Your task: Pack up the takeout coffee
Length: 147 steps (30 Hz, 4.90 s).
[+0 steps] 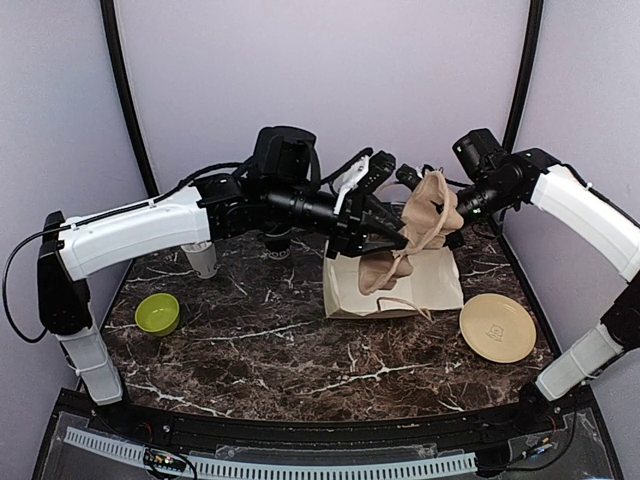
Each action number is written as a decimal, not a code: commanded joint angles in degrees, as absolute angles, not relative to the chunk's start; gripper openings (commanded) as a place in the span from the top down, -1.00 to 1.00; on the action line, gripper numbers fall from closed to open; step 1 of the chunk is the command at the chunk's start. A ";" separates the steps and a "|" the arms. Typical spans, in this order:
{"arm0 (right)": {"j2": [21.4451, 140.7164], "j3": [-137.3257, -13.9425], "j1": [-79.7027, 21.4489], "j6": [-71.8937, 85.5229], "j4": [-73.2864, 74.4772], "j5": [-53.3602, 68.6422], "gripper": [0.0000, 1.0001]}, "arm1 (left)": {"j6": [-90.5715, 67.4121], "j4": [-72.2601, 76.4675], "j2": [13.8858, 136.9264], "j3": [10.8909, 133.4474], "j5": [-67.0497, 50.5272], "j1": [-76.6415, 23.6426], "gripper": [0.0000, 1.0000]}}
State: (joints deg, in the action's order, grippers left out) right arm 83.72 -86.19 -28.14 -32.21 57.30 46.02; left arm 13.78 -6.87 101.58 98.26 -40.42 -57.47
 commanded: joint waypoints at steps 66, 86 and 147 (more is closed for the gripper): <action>84.59 -105.44 -22.68 -24.37 67.25 46.64 -0.14 | 9.89 -62.97 115.93 113.48 -11.28 -66.75 0.47; 84.81 -104.27 -22.59 -23.69 65.43 45.97 -0.14 | 10.32 -64.65 121.45 112.00 -7.99 -66.73 0.17; 109.53 -123.52 -35.35 -30.72 67.63 42.09 1.00 | 2.27 -18.92 73.59 82.17 9.63 -51.98 -0.78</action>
